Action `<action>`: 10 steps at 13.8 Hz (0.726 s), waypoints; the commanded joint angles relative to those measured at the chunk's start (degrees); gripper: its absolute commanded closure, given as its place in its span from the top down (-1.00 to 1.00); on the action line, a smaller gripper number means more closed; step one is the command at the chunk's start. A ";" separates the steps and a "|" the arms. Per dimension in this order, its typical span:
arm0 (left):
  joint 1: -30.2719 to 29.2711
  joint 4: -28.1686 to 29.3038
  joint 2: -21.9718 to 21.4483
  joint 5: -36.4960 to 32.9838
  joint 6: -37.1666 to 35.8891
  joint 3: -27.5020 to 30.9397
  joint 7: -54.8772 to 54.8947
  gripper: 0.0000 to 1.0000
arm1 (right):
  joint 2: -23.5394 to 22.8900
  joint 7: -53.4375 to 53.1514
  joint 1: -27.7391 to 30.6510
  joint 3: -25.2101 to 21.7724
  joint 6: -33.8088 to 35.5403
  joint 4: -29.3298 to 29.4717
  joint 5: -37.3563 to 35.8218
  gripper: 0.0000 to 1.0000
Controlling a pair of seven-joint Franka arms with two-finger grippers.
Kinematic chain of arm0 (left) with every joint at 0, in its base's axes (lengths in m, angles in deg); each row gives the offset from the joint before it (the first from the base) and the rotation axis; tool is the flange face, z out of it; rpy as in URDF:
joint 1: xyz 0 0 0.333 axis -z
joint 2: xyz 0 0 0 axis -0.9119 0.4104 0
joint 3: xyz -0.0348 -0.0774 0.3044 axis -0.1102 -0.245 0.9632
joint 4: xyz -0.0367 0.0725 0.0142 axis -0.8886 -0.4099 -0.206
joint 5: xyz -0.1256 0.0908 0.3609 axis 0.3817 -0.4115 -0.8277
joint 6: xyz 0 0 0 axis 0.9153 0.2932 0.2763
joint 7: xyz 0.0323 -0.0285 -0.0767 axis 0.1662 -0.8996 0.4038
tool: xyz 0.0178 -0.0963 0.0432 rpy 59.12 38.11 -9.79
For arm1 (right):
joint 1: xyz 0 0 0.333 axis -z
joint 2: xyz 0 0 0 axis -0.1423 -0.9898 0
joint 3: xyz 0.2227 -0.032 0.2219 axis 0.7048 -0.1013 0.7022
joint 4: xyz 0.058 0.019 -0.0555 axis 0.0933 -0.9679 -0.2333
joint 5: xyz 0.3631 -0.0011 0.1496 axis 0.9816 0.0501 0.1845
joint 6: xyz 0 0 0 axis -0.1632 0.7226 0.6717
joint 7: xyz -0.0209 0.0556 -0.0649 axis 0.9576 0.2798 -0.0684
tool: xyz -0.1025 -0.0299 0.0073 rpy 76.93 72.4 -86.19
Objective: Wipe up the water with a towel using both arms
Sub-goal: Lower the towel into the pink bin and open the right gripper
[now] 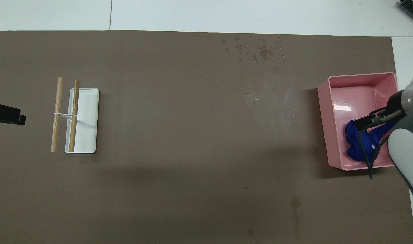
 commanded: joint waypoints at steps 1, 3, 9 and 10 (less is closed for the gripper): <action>-0.67 1.85 -1.54 0.17 0.42 -0.48 0.30 1.00 | -0.35 -2.33 -0.82 0.12 0.71 1.30 1.52 1.00; -0.67 1.85 -1.54 0.17 0.42 -0.48 0.30 1.00 | -0.35 -4.25 -1.70 0.21 1.31 2.36 5.39 1.00; -0.67 1.85 -1.54 0.17 0.42 -0.48 0.30 1.00 | -0.61 -9.19 -6.10 -0.58 1.32 2.80 5.74 1.00; -0.67 1.85 -1.54 0.17 0.42 -0.48 0.30 1.00 | -0.61 -9.45 -6.28 -0.67 1.32 2.80 6.09 1.00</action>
